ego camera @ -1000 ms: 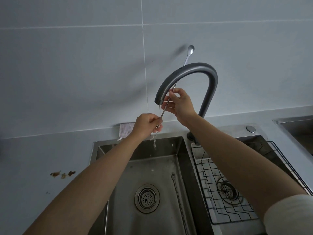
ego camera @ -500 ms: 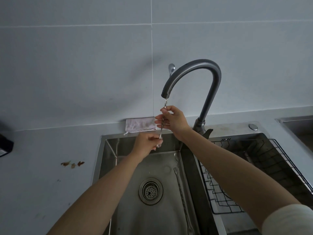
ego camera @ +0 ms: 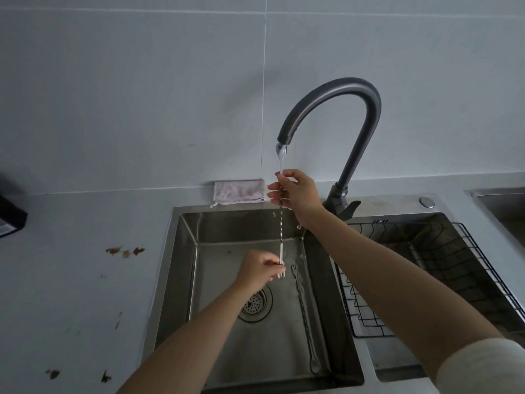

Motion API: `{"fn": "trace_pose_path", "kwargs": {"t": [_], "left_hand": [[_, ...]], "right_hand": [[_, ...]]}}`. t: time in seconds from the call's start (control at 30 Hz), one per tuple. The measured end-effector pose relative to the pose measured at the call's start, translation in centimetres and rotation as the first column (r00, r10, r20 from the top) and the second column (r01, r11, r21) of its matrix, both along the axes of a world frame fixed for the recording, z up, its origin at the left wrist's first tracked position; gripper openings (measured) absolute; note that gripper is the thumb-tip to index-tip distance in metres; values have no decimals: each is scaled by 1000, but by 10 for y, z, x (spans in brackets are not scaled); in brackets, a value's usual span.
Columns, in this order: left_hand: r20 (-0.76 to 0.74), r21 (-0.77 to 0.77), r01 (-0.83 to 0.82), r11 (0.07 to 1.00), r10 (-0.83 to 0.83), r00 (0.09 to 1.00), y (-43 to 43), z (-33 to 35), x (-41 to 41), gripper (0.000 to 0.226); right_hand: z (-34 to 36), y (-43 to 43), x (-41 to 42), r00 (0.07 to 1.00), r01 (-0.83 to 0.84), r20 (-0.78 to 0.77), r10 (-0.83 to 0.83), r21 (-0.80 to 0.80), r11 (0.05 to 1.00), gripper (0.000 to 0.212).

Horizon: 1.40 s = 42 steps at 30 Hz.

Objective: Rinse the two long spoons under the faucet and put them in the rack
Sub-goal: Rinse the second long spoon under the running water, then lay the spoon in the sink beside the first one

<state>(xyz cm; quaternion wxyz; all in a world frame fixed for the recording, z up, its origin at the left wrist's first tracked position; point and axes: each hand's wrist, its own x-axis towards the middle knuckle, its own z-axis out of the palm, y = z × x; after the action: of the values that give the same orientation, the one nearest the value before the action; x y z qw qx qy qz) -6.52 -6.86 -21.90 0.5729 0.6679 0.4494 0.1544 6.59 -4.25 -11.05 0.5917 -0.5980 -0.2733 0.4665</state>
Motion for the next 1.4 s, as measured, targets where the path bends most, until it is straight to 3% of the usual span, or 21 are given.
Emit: {"fn": "trace_pose_path", "kwargs": {"t": [0.1,0.23,0.33,0.5,0.57,0.7,0.77,1.0,1.13,1.2,1.27,1.33,1.4], "left_hand": [[-23,-25,3,1000,-4,1000,-9,-9,0,29],[-36,-57,-8,998,6,999,-17,-25,0,32],[-51,-69,13,998,-16,999,-23,-30,1,19],[-89,-112,58,992,-68,994,-30,-46,0,31],[-138,-117,117,986,-133,981,-34,-56,0,17],[-271,-113,242,964,-264,926,-45,-76,3,20],[-346,-115,276,954,-299,889,-49,-85,8,22],[-493,-274,410,870,-493,717,-68,-121,18,18],[-515,-325,415,850,-527,677,-80,-141,21,9],[-538,-329,417,847,-531,654,-86,-148,21,22],[-552,-343,424,838,-546,631,-89,-156,19,26],[-579,-352,427,833,-553,600,-90,-163,17,32],[-599,-353,424,834,-550,582,-91,-166,14,33]], "right_hand": [[0,2,4,999,43,-8,-43,-7,999,15],[-6,3,8,999,45,-16,-46,-36,998,14],[-17,3,9,999,29,-10,-30,-66,997,14],[-40,3,12,999,-3,46,9,-134,991,15],[-53,-1,13,993,-41,105,63,-195,980,9],[-93,-14,13,927,-94,301,224,-391,915,33],[-117,-21,12,881,-112,360,308,-474,873,34],[-207,-33,12,856,-103,304,418,-692,714,24],[-243,-43,9,822,-65,331,463,-754,653,9],[-260,-49,7,822,-60,315,474,-781,622,14],[-271,-53,5,809,-73,306,502,-795,602,10],[-278,-56,3,776,-57,336,534,-806,589,23],[-279,-57,1,746,-49,356,563,-814,579,20]]}}
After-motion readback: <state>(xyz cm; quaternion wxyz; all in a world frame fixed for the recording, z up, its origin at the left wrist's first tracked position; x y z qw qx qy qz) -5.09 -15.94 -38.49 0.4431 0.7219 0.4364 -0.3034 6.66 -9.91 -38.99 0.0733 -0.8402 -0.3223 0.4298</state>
